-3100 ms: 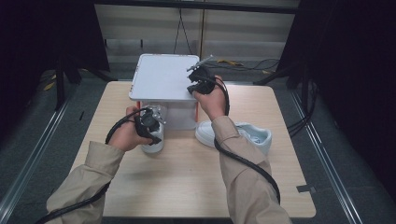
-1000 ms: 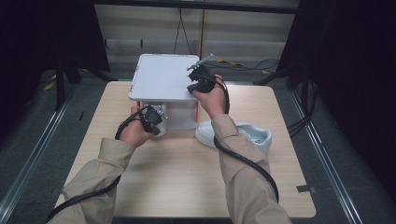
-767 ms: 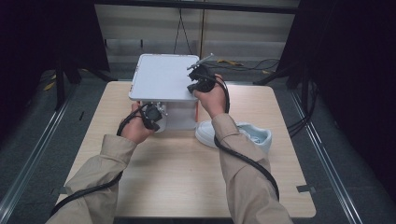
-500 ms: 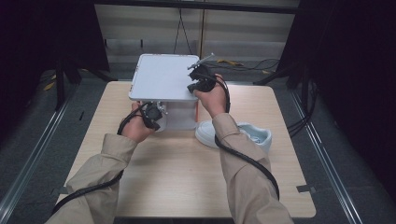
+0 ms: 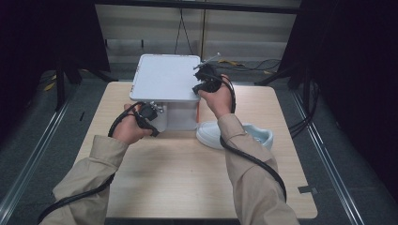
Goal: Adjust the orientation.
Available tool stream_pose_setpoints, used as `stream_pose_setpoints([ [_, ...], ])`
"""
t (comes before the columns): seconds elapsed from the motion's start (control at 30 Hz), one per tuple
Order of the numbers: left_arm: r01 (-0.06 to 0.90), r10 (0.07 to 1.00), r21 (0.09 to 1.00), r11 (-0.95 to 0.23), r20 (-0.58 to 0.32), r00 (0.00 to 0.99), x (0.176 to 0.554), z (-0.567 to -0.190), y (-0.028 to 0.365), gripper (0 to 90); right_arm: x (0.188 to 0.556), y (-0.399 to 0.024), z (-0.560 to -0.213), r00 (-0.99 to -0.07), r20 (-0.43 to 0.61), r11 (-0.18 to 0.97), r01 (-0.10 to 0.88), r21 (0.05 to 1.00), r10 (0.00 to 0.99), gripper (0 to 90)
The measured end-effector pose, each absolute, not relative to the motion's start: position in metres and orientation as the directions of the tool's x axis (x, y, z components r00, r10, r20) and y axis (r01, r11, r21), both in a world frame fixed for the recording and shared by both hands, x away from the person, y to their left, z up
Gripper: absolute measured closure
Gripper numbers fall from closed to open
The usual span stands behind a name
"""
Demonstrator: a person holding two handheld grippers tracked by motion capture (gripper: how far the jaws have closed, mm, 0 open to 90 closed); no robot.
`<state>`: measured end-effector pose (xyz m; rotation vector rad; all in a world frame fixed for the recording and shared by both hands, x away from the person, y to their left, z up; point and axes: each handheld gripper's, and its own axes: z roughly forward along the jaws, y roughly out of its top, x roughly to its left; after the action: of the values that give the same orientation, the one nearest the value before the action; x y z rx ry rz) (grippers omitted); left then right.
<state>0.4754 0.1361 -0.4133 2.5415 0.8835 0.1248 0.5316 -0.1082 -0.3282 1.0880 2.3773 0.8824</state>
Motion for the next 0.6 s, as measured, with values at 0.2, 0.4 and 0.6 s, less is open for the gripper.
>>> stream_pose_setpoints([
  [0.2,0.594,0.613,0.451,-0.666,-0.123,0.780,0.469,-0.403,0.144,66.4,0.517,-0.123,-0.323,-0.633,-0.076,0.510,0.540,0.669,0.770,78.3],
  [0.4,0.596,0.596,0.442,-0.671,-0.158,0.787,0.463,-0.390,0.148,57.5,0.496,-0.141,-0.327,-0.656,-0.092,0.552,0.542,0.634,0.749,71.4],
  [0.6,0.607,0.609,0.430,-0.669,-0.151,0.779,0.461,-0.378,0.150,49.5,0.479,-0.164,-0.336,-0.665,-0.076,0.566,0.564,0.601,0.743,64.0],
])
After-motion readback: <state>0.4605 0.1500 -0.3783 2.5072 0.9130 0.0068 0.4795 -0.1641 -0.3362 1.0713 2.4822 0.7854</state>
